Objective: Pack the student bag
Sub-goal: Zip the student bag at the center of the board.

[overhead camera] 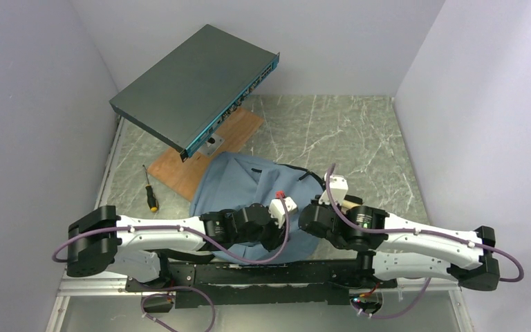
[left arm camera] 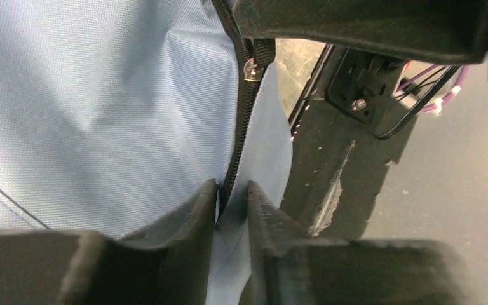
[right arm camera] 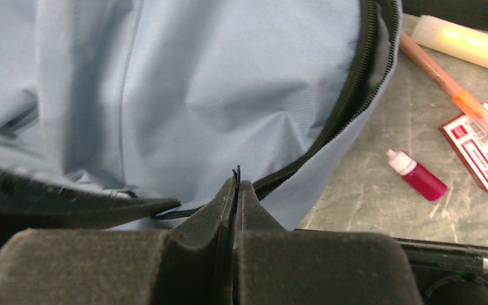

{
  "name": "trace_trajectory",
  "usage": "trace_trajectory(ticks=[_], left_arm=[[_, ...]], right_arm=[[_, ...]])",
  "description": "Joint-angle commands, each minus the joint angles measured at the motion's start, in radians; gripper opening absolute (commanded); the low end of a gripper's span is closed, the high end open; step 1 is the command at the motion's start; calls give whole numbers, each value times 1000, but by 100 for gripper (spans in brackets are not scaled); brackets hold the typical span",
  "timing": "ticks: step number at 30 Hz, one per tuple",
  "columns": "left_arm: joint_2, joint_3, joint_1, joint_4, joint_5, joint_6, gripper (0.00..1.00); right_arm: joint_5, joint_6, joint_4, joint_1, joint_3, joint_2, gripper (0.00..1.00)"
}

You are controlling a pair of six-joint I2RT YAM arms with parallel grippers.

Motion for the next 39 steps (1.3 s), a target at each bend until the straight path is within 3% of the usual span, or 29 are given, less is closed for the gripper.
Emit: trace_trajectory(ticks=[1,2,7,10,17,24,30,31,35,37,39], left_arm=[[7,52,1,18,-6,16,8],[-1,41,1,11,-8,11,0],[-87,-44,-1,18,20,-3,0],[-148,-88,-1,3,39,-2,0],[-196,-131,-17,22,162,34,0],[-131,-119,-34,4,212,19,0],[-98,-107,-38,10,284,12,0],[-90,-87,-34,-1,291,10,5],[1,134,-19,-149,308,63,60],[68,236,-14,-196,268,94,73],[128,314,-11,-210,199,91,77]], right_arm=[[60,146,-169,-39,48,35,0],[55,170,-202,-69,41,37,0],[59,199,-294,-287,13,-19,0],[105,115,-274,-408,35,-60,0],[-42,-459,338,-687,-15,12,0],[-204,-719,549,-921,82,166,0],[-462,-819,680,-933,57,185,0],[-485,-805,671,-931,56,175,0],[-533,-752,588,-929,56,114,0],[-562,-731,541,-929,58,81,0],[-579,-710,510,-928,58,48,0]])
